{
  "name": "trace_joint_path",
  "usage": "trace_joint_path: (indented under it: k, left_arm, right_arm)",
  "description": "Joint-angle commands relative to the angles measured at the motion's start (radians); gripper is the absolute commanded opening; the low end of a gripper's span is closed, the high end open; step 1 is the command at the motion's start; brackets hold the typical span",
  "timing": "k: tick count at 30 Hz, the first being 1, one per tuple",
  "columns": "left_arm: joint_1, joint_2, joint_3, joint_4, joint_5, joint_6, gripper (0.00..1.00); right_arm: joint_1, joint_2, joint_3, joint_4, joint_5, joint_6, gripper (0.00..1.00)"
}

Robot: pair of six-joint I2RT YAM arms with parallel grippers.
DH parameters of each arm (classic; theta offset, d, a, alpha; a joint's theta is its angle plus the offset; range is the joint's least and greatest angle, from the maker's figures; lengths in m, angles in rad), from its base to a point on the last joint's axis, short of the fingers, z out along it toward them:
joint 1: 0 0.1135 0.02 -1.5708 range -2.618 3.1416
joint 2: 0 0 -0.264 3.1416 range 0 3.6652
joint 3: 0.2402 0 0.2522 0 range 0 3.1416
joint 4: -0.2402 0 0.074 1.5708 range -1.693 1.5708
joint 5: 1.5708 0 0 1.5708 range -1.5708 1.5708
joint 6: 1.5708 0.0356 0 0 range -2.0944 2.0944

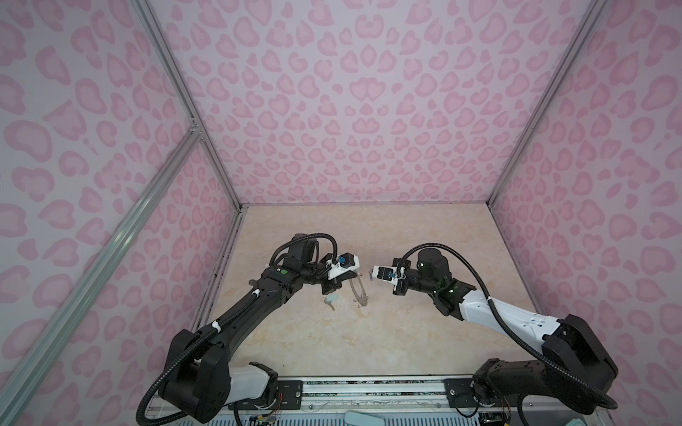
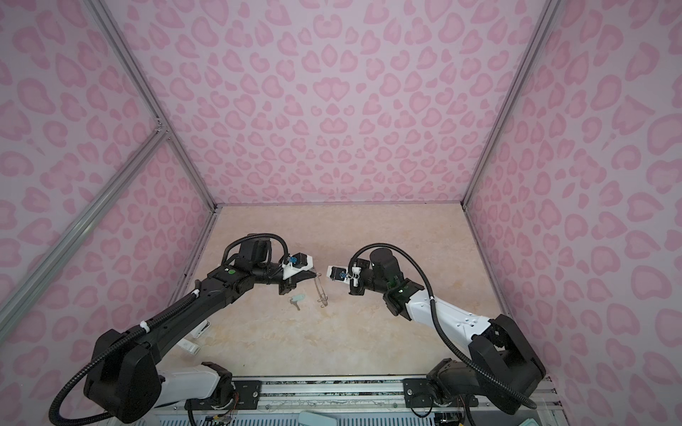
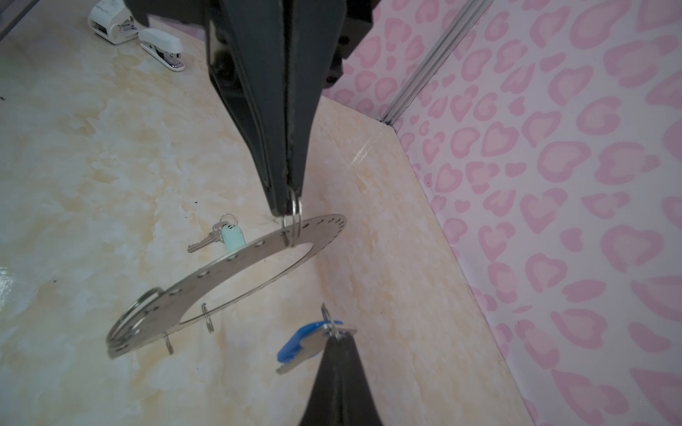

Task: Attach keys to a key ring
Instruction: Pick up the key from the center of the table, then insert the key into the keyring.

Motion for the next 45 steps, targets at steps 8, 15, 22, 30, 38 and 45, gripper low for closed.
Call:
trace_joint_path:
  k: [8, 15, 22, 30, 38, 45]
  left_arm:
    - [-0.04, 0.047, 0.038, -0.043, 0.049, 0.017, 0.03]
    - [-0.044, 0.07, 0.061, -0.07, 0.054, 0.016, 0.03]
    - [-0.044, 0.089, 0.08, -0.085, 0.056, 0.012, 0.03]
    - [-0.045, 0.107, 0.097, -0.099, 0.068, 0.008, 0.03]
    - [-0.045, 0.115, 0.11, -0.108, 0.064, 0.005, 0.03]
    - [-0.045, 0.113, 0.111, -0.108, 0.058, -0.003, 0.03]
  right_arm:
    - [0.019, -0.021, -0.025, 0.052, 0.009, -0.058, 0.0]
    - [0.028, -0.033, -0.034, 0.05, 0.004, -0.082, 0.0]
    - [0.037, -0.036, -0.038, 0.052, -0.001, -0.091, 0.0]
    - [0.053, -0.029, -0.038, 0.047, 0.003, -0.11, 0.0]
    - [0.055, -0.037, -0.046, 0.043, 0.008, -0.124, 0.0]
    - [0.055, -0.057, -0.077, 0.052, 0.043, -0.142, 0.0]
